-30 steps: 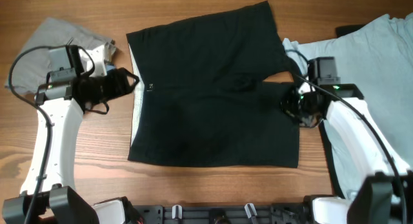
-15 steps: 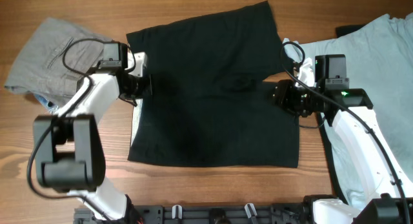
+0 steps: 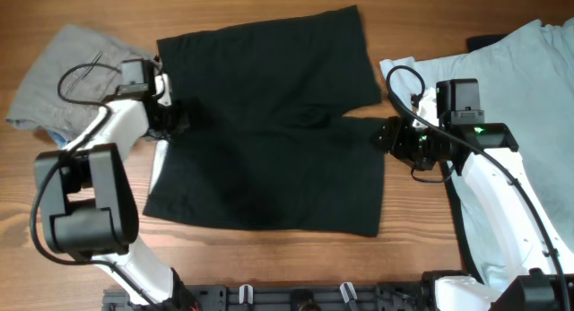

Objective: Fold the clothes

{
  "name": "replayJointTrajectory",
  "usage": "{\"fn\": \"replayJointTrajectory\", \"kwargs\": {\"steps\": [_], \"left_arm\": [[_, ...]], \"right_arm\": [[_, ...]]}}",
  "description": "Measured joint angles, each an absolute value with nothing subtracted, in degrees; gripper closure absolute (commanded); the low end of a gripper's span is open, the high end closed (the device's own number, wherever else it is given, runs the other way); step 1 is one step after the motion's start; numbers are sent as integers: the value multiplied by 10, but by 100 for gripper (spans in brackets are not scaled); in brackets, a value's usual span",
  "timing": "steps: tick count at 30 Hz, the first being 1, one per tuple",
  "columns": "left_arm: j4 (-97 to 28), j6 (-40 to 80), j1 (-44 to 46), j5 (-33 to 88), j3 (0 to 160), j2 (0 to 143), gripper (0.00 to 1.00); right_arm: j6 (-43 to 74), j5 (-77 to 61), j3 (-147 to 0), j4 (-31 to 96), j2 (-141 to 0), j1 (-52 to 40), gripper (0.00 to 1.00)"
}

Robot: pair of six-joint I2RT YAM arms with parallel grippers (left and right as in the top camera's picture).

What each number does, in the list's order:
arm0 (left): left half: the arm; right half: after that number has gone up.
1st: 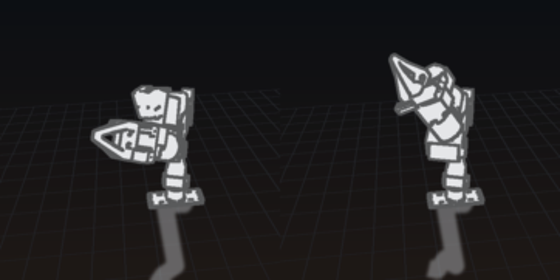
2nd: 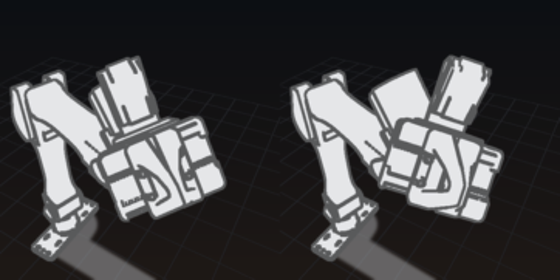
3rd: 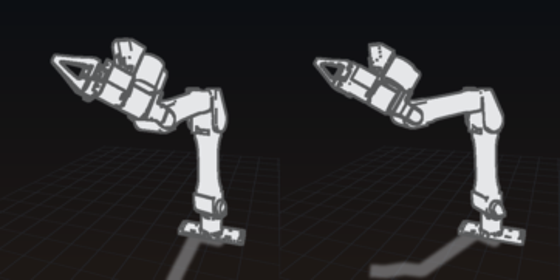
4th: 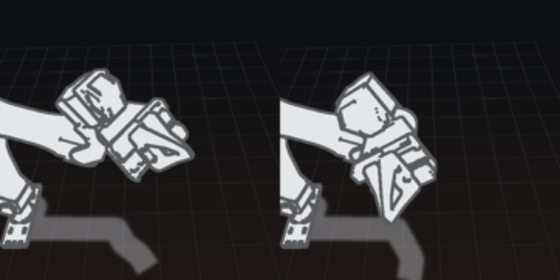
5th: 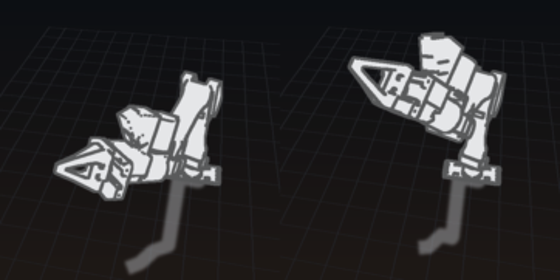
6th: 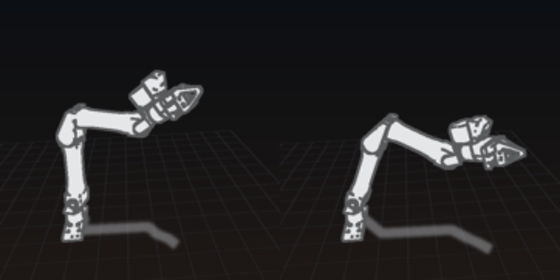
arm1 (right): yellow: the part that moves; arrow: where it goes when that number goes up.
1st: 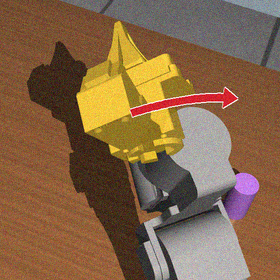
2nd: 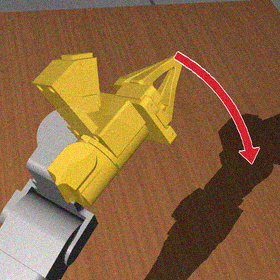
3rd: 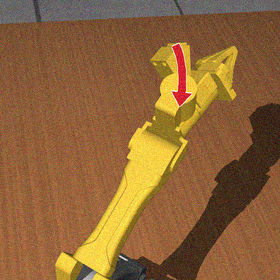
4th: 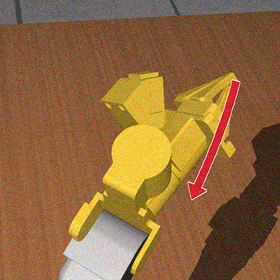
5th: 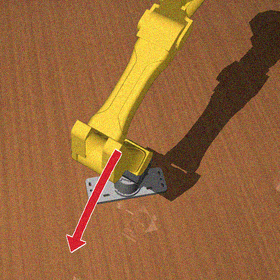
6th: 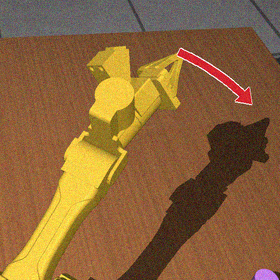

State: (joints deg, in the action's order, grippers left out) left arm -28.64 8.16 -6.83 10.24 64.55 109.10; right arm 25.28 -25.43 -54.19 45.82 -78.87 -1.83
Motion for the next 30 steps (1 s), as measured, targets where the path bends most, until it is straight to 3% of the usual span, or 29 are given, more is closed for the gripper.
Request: {"fn": "replayJointTrajectory", "kwargs": {"steps": [6,9,12,17,19,24,25,30], "left_arm": [[-381,94,-70,127,686,1077,36],[-453,93,-70,128,739,1025,24],[-515,94,-70,129,793,931,23],[-607,93,-70,113,800,825,21],[-647,95,-70,105,800,802,20],[-744,117,-80,96,800,776,16],[-756,122,-88,93,800,776,14],[-779,141,-139,87,790,781,10]], "right_arm": [[311,-244,-502,538,-822,-18,30],[322,-244,-489,566,-825,-18,42],[327,-256,-458,574,-825,-18,51],[330,-271,-388,573,-826,-18,52],[330,-274,-366,558,-826,-18,51],[325,-285,-337,524,-826,-33,36],[325,-285,-332,511,-826,-42,37],[357,-287,-324,464,-826,-92,76]]}}
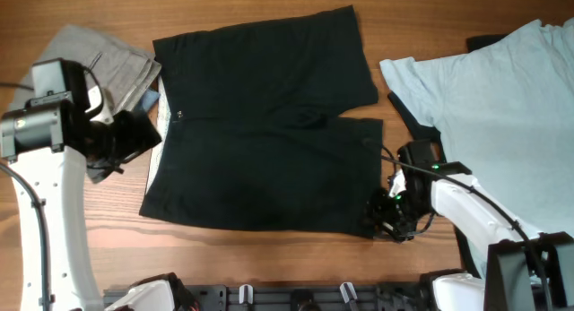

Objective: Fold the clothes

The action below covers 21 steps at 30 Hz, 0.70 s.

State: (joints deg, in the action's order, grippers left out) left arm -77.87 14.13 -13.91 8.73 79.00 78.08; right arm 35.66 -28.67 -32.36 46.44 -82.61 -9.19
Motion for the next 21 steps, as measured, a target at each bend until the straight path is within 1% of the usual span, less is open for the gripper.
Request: {"fn": "replayJointTrajectory", "kwargs": {"steps": [1,2,5,6,7,8,9,11,13,16,19,20,21], "left_arm": [[-782,143,-149,86,786,782,11],[-791,144,-162,85,779,783,12],[-798,145,-173,84,762,784,13],[-797,145,-173,84,750,784,14],[-796,145,-173,84,736,784,14],[-795,145,-173,84,721,784,14],[-790,146,-173,83,701,784,14],[-778,150,-173,84,657,785,14],[-765,156,-173,84,620,786,8],[-752,161,-173,84,603,787,5],[-731,161,-173,84,603,787,3],[-726,161,-173,84,603,787,3],[-725,161,-173,84,603,787,3]], "right_arm": [[368,-285,-323,462,-826,-100,88],[374,-284,-323,460,-826,-107,90],[380,-282,-323,457,-826,-108,91],[379,-280,-323,453,-826,-108,89],[379,-280,-323,449,-826,-108,67],[377,-280,-323,447,-826,-108,50],[377,-279,-323,447,-826,-108,40],[370,-274,-323,453,-826,-108,39],[368,-266,-324,479,-826,-108,39],[366,-250,-322,506,-826,-108,40],[376,-252,-312,491,-823,-108,41],[382,-258,-309,484,-820,-108,43],[390,-266,-304,474,-815,-108,48]]}}
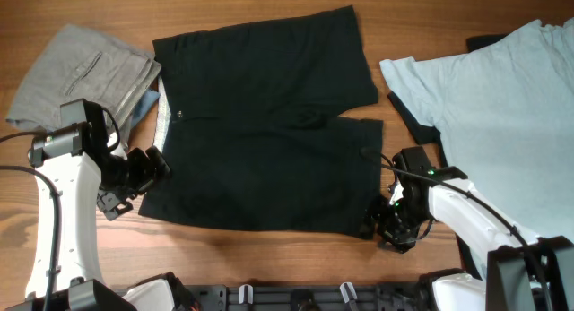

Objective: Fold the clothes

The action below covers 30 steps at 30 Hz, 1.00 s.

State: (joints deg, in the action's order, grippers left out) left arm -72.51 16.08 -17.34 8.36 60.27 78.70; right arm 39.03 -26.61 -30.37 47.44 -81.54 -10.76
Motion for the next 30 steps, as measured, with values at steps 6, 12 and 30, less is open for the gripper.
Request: {"fn": "replayJointTrajectory", "kwargs": {"steps": [6,12,30], "left_arm": [[-740,176,-173,88,603,787,1],[-739,209,-173,88,603,787,1],[-528,323,-184,91,423,788,21]], "right_arm": [[404,-319,-280,384,-815,-108,96],[401,-300,-306,420,-820,-109,96],[383,-280,-365,443,-823,-109,96]]}}
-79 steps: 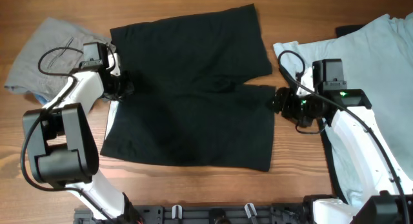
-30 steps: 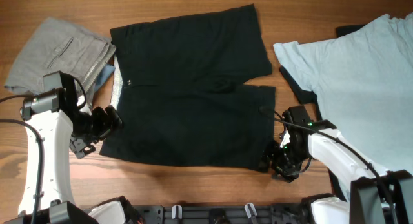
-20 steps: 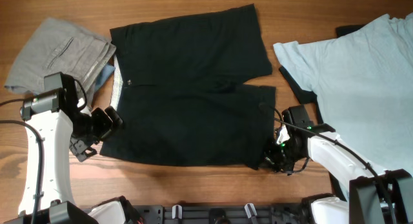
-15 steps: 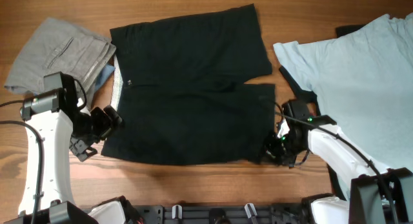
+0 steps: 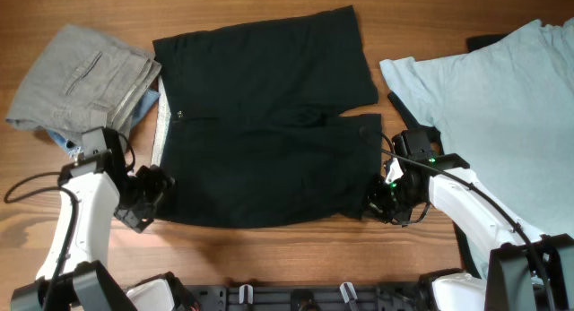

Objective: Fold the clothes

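Observation:
Black shorts (image 5: 260,132) lie spread flat across the middle of the wooden table, waistband to the left and leg hems to the right. My left gripper (image 5: 154,190) sits at the near left corner by the waistband, shut on the cloth. At the near right hem corner, my right gripper (image 5: 377,203) is shut on the fabric, and that corner is drawn slightly inward. The fingers themselves are hard to make out against the black cloth.
A folded grey garment (image 5: 81,73) lies at the far left with a bit of blue cloth (image 5: 63,139) under it. A light blue T-shirt (image 5: 502,105) covers the right side. A dark rail (image 5: 287,298) runs along the near edge.
The left gripper has moved in onto the near left corner of the shorts. The right gripper has shifted slightly up, and the near hem now lies a little farther from the table's front edge.
Both grippers were first at the far sides of the shorts, near mid-height. Then the left was off to the left and the right down at the near right hem. Both then closed in on the near corners, which they now hold.

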{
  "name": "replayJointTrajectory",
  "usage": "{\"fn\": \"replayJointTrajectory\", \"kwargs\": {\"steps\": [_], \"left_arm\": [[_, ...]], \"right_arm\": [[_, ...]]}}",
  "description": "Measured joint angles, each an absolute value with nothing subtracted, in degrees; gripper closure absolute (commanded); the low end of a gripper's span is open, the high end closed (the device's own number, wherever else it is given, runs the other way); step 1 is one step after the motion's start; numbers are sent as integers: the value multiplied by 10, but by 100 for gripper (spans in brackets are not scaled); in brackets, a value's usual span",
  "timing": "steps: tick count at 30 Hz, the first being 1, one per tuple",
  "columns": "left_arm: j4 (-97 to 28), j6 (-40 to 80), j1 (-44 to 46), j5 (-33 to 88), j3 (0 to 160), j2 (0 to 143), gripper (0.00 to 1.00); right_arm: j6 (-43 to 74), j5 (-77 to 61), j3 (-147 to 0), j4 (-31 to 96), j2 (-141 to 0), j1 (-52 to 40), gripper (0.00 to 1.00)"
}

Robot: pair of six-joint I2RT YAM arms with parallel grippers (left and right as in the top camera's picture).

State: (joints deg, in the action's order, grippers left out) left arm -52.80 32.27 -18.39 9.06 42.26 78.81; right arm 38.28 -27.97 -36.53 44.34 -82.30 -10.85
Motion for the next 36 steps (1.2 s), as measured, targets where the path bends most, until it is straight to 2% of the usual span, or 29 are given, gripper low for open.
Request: {"fn": "replayJointTrajectory", "kwargs": {"steps": [3,7,10,13,17,21,26,36], "left_arm": [[-511,338,-186,90,385,790,21],[-490,354,-189,90,375,812,31],[-456,361,-189,90,378,850,47],[-436,369,-191,97,390,867,76],[-429,360,-194,109,401,884,94],[-443,343,-201,119,408,887,96],[-545,314,-206,119,458,878,96],[-621,284,-194,161,575,730,96]], "right_arm": [[381,-280,-365,443,-823,-109,96],[372,-278,-365,443,-823,-109,96],[368,-278,-365,443,-823,-109,96],[359,-278,-365,444,-823,-109,96],[357,-278,-366,453,-823,-109,96],[346,-278,-383,481,-823,-109,96],[320,-252,-482,571,-822,-109,96],[301,-211,-742,742,-809,-109,96]]}}
